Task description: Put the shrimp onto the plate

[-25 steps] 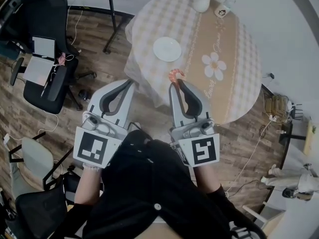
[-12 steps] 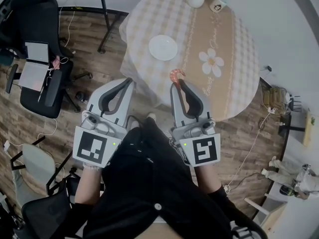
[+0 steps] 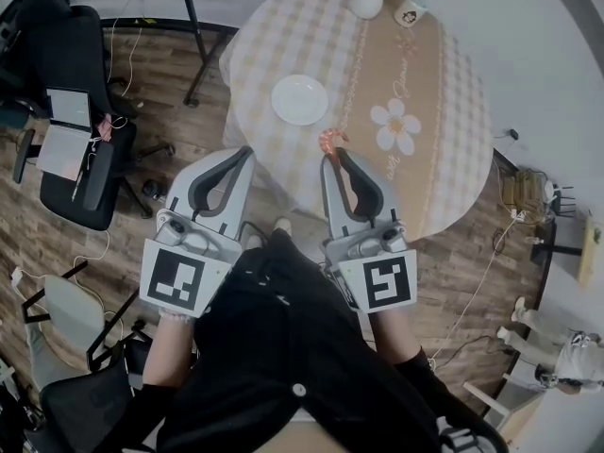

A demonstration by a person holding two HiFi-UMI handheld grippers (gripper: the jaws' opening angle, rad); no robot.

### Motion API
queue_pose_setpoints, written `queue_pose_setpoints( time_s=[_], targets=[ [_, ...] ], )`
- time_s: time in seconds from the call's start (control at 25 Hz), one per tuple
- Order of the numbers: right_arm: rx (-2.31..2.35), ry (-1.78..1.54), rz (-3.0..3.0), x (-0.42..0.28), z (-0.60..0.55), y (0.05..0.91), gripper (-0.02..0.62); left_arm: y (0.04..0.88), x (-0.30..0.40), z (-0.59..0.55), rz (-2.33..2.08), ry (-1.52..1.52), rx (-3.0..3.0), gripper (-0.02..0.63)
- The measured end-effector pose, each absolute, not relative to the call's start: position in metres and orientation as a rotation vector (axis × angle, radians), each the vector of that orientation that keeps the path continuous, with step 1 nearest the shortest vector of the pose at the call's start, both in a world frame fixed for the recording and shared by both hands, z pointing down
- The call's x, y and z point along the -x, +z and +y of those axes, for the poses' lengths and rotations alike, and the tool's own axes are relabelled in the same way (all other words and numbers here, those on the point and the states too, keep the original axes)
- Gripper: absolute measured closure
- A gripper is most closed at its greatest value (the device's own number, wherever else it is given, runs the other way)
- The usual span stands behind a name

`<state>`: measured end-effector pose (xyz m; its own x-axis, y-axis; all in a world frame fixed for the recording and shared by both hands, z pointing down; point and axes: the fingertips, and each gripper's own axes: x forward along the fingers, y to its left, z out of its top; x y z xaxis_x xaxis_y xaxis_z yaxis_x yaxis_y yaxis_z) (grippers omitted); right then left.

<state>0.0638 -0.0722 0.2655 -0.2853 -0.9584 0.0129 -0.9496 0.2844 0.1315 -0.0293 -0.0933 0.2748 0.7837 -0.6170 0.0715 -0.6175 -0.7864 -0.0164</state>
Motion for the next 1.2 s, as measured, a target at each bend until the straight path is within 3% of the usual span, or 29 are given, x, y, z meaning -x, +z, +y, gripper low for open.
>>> queue_pose_setpoints(
  time_s=[0.6,1.2],
  targets=[
    [-1.747,-0.155,-2.521,-0.120,-0.110,0.265,0.557,0.269,-0.018,-0.121,-1.157,0.137,-2.928,0.604],
    [-1.704,-0.104,-2.533,-0.128,-0.148,0.280,0.557,0.278,-0.021,-0.149,-1.191,0.177,-2.881,0.603]
  ],
)
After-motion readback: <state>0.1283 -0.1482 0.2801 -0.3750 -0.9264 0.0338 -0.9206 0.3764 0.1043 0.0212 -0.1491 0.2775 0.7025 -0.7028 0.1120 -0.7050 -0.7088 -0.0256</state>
